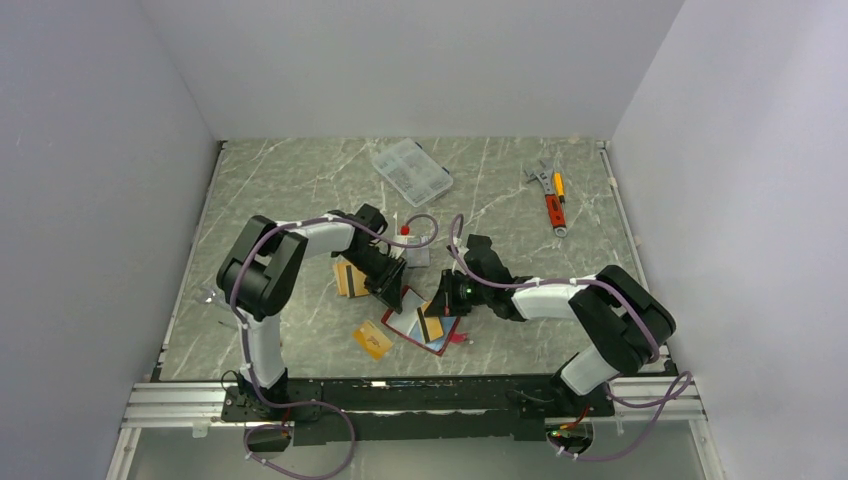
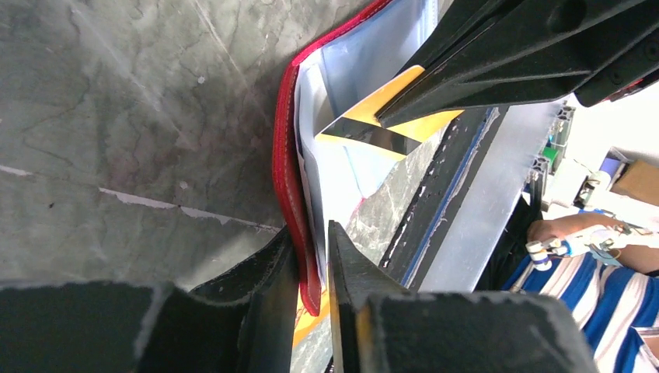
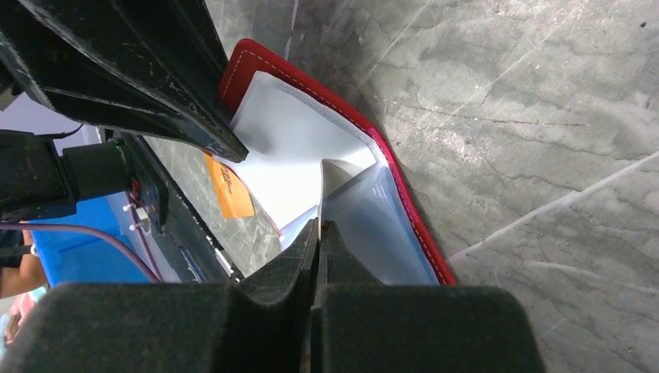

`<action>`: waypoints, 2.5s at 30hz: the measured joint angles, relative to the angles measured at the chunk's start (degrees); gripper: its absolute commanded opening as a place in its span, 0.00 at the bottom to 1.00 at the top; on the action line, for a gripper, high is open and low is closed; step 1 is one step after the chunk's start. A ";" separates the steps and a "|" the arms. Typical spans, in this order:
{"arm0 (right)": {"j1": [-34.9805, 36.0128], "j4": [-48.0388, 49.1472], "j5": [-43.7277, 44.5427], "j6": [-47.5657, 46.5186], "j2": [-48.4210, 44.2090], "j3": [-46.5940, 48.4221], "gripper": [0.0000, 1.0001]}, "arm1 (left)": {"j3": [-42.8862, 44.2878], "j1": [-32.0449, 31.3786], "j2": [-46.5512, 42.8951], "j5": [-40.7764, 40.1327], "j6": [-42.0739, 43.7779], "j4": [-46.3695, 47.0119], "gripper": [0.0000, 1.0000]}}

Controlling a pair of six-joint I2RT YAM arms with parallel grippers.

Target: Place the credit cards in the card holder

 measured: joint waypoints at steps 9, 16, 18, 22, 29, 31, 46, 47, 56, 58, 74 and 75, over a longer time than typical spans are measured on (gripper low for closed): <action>-0.61 0.57 -0.98 -0.07 0.61 -0.04 0.00 | 1.46 0.07 3.23 1.44 0.26 -1.38 0.01; -1.86 -0.94 -1.22 -0.90 -1.75 -0.04 0.00 | 1.73 0.04 2.62 0.87 0.26 -1.73 0.00; -2.54 -1.73 -1.20 -1.36 -3.72 -0.35 0.00 | 1.44 0.04 1.40 -0.33 0.24 -1.57 0.00; -3.65 -4.26 -1.49 -2.16 -9.84 -2.69 0.00 | 0.81 0.07 -1.49 -3.48 0.22 -1.62 0.00; -4.37 -8.59 -1.55 -2.38 -17.44 -7.87 0.00 | 0.81 0.07 -2.01 -5.88 0.24 -1.55 0.00; -4.42 -9.51 -1.53 -2.38 -17.90 -8.63 0.00 | 0.81 0.07 -2.01 -6.14 0.24 -1.57 0.00; -4.52 -10.62 -1.97 -2.38 -16.74 -9.68 0.00 | 0.79 0.07 -2.01 -7.13 0.24 -1.38 0.00; -4.52 -10.62 -2.08 -2.38 -16.74 -9.68 0.00 | 0.79 0.07 -2.01 -7.13 0.24 -1.38 0.00; -4.63 -9.53 -2.51 -2.34 -15.52 -9.68 0.00 | 0.79 0.07 -2.01 -7.13 0.24 -1.36 0.00; -4.63 -8.72 -2.93 -2.25 -14.71 -9.66 0.00 | 0.79 0.07 -2.01 -7.13 0.24 -1.36 0.00; -4.63 -7.74 -3.93 -2.38 -12.26 -7.10 0.00 | 0.79 0.00 -2.10 -7.15 0.26 -1.38 0.03; -4.63 -8.09 -3.80 -2.45 -12.39 -6.88 0.00 | 0.79 0.00 -2.12 -7.17 0.26 -1.38 0.03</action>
